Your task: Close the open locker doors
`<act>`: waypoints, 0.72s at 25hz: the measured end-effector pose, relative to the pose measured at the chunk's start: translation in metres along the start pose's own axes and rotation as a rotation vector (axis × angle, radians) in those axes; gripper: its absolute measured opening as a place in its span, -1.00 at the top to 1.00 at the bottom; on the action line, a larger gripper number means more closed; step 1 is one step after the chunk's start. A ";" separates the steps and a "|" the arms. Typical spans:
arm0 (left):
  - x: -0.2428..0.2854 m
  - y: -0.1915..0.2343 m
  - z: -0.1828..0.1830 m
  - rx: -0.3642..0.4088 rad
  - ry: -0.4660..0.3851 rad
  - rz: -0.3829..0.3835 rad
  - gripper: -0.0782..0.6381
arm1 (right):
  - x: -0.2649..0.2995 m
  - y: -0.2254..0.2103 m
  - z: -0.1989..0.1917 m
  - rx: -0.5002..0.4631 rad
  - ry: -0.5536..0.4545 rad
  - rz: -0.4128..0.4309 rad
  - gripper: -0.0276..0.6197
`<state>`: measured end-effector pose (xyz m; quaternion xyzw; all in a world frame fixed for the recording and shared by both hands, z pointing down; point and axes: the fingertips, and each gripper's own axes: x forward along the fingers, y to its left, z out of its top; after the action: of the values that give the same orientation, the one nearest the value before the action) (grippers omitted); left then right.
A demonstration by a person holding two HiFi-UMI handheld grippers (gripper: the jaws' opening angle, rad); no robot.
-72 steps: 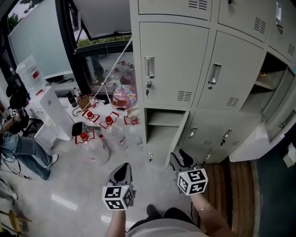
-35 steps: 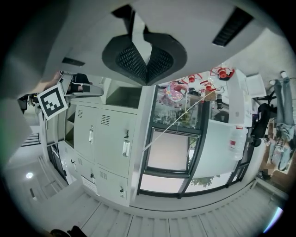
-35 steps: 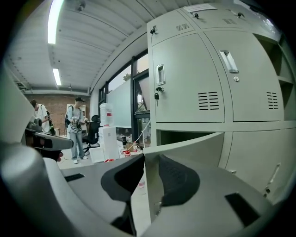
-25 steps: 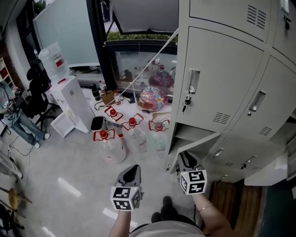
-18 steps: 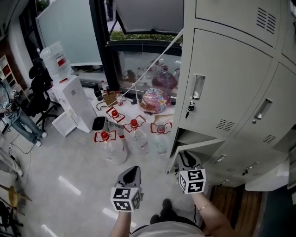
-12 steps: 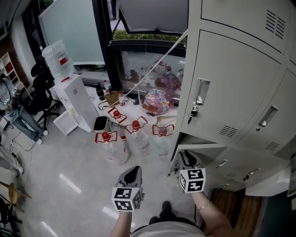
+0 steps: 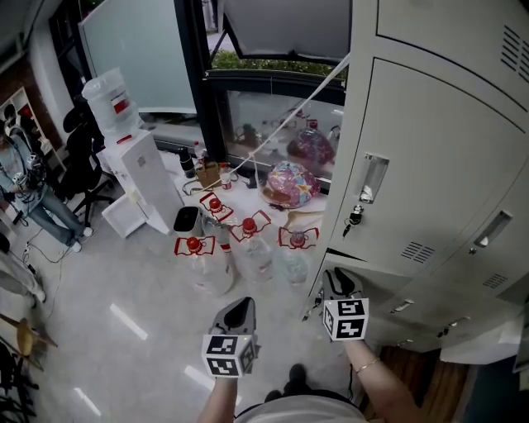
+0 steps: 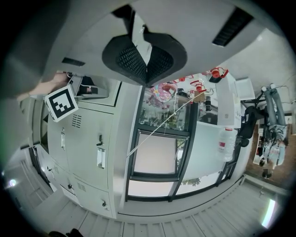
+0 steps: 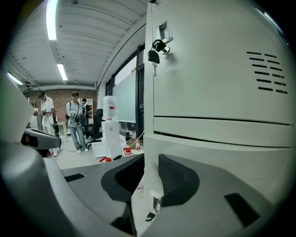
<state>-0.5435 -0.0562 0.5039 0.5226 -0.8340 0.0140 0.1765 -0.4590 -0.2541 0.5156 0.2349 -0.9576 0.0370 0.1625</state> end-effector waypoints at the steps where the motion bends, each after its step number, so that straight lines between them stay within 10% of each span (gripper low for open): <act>1: 0.002 0.000 0.000 -0.001 0.001 0.003 0.73 | 0.003 -0.003 0.000 0.000 0.001 -0.004 0.67; 18: 0.018 -0.002 0.006 -0.010 0.007 0.014 0.73 | 0.022 -0.029 0.002 0.020 0.010 -0.040 0.74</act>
<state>-0.5503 -0.0739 0.5035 0.5157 -0.8371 0.0130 0.1822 -0.4642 -0.2899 0.5206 0.2556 -0.9514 0.0446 0.1657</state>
